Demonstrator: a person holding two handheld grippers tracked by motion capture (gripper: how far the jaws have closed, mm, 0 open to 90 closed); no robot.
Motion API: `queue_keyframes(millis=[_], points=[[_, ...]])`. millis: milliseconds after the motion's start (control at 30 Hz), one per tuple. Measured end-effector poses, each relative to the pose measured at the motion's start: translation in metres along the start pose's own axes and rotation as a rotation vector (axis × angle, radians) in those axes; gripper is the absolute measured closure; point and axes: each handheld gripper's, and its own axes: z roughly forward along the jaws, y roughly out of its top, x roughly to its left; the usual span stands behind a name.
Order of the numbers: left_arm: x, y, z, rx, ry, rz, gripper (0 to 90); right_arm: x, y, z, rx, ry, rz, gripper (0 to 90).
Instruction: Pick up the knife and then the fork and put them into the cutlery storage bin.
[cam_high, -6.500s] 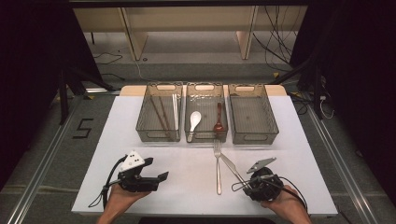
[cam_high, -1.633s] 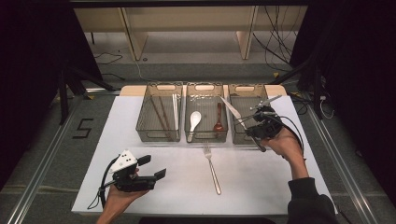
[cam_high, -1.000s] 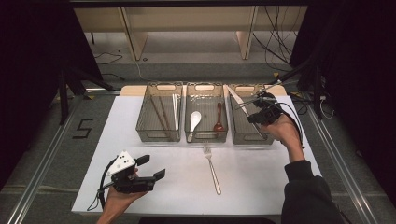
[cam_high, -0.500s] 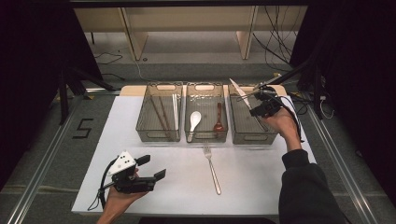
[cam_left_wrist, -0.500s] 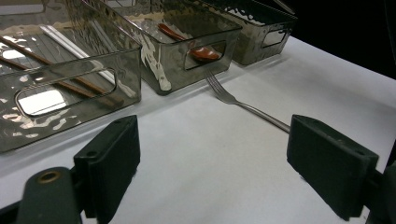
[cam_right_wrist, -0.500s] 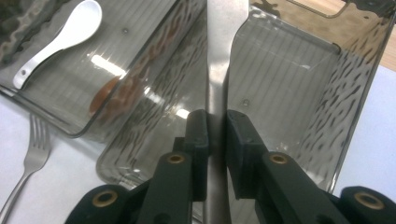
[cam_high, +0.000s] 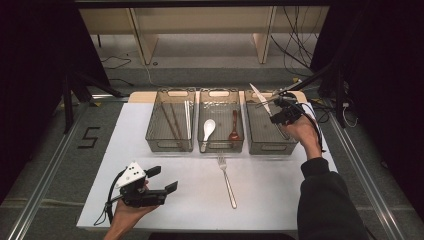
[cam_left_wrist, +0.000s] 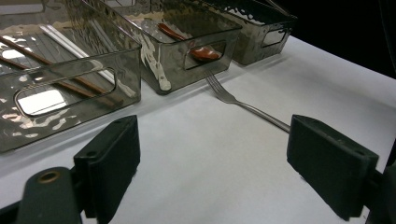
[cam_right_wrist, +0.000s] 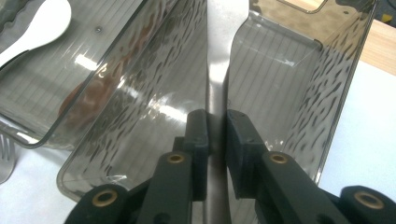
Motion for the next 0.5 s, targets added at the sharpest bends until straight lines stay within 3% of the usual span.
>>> queue_keyframes(millis=[500], points=[[0.0000, -0.0001, 0.0002, 0.002, 0.000, 0.001, 17.0, -0.0047, -0.0081, 0.0093, -0.017, -0.016, 0.003, 80.1]])
